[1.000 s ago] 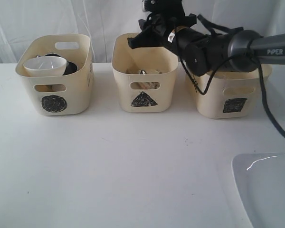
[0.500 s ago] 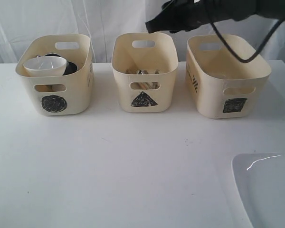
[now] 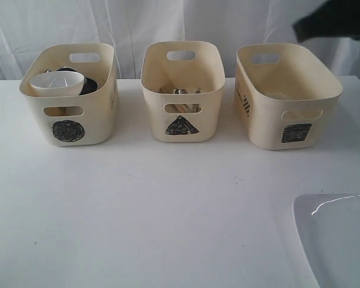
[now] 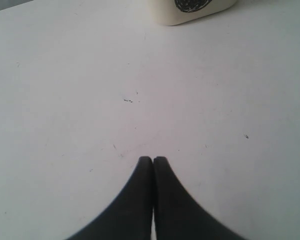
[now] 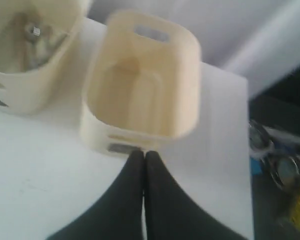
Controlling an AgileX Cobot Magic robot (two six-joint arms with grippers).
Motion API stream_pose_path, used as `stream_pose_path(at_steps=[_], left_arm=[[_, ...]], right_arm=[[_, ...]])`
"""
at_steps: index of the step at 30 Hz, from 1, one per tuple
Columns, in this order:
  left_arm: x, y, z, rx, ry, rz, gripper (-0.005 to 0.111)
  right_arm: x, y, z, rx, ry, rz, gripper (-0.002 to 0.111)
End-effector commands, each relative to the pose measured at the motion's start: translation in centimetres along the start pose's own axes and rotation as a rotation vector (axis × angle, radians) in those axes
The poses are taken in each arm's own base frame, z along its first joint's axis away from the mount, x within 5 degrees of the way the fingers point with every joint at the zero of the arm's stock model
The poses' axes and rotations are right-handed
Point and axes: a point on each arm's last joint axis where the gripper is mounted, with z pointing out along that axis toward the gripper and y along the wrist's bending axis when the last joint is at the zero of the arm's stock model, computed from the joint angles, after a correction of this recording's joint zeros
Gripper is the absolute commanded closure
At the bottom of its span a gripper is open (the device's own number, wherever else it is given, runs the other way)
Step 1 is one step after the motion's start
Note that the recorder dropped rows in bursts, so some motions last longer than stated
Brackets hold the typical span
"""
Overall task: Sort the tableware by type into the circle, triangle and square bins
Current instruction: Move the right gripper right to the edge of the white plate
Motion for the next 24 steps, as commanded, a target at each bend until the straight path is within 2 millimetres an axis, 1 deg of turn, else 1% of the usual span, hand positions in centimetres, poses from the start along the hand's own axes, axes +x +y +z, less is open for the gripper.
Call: stream_pose_path(at_steps=[1,3,4,6,7,8,11,15,17,19,21,23,24], left_arm=[[0.1,-0.1,0.0,0.003,-0.001,-0.007,0.107],[0.1,-0.1,0.0,0.003,-0.001,-0.007,0.107],[0.1,-0.1,0.0,0.003,-0.001,-0.007,0.107],[0.1,-0.1,0.0,0.003,-0.001,-0.007,0.107],[0.1,-0.1,0.0,0.003,-0.001,-0.007,0.107],[0.1,-0.1,0.0,0.003,-0.001,-0.007,0.107],[0.1,-0.1,0.0,0.003,-0.001,-0.007,0.107],[0.1,-0.1,0.0,0.003,-0.001,-0.007,0.107],[0.1,-0.1,0.0,0.003,-0.001,-0.007,0.107],[0.1,-0.1,0.0,0.003,-0.001,-0.007,0.107],[0.1,-0.1,0.0,0.003,-0.001,-0.007,0.107],[0.1,-0.1,0.0,0.003,-0.001,-0.007,0.107],[0.1,-0.1,0.0,0.003,-0.001,-0.007,0.107]], right_arm=[[3.7,-3.7,-3.3,0.240,-0.023,0.191,0.108],[4.8,-4.8,-4.6,0.320,-0.064,0.256,0.108],[5.5,-5.3,-4.9,0.355,-0.068,0.279,0.108],[6.9,-5.7,-4.7,0.403,-0.039,0.321,0.108],[7.9,-5.8,-4.2,0.423,-0.005,0.344,0.108],[9.0,-5.9,-3.5,0.439,0.035,0.357,0.108],[11.6,-5.9,-0.2,0.417,0.158,0.417,0.108],[12.9,-5.9,4.6,0.243,0.295,0.527,0.108],[13.7,-5.6,7.2,0.110,0.401,0.607,0.108],[14.0,-4.7,9.2,-0.058,0.457,0.574,0.108],[13.8,-3.5,10.6,-0.213,0.442,0.568,0.108],[13.3,-3.0,11.3,-0.288,0.386,0.602,0.108],[13.0,-3.0,11.4,-0.291,0.349,0.644,0.108]])
